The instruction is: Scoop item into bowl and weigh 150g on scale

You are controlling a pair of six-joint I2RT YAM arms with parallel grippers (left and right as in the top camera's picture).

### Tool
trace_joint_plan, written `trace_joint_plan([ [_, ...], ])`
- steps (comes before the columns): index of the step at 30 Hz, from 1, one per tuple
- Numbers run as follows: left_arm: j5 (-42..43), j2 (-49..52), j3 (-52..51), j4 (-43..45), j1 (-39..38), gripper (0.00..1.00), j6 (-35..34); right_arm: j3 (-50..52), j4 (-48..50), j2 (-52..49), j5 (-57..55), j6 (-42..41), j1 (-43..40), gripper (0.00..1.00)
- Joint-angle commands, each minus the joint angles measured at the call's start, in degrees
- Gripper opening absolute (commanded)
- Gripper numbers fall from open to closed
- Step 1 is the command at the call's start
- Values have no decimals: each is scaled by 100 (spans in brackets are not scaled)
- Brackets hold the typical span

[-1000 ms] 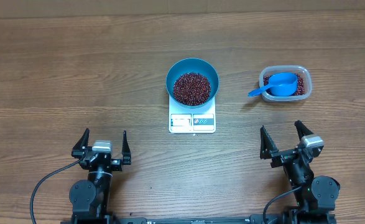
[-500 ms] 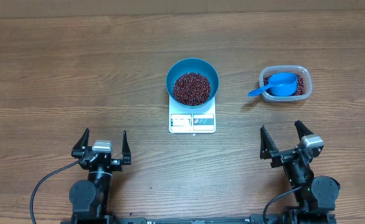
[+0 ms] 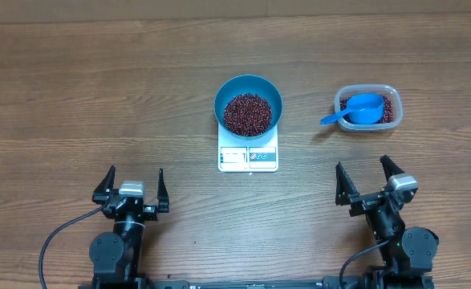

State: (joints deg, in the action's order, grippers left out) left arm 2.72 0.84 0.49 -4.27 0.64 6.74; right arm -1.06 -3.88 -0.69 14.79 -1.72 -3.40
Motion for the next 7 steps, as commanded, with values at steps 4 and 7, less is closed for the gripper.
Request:
trace_joint_plan([
  [4,-22,-63,-24,0,37,100,7,61,37,52,48,28,-42,100],
  [7,-22,-63,-24,0,37,100,7,61,37,52,48,28,-42,100],
])
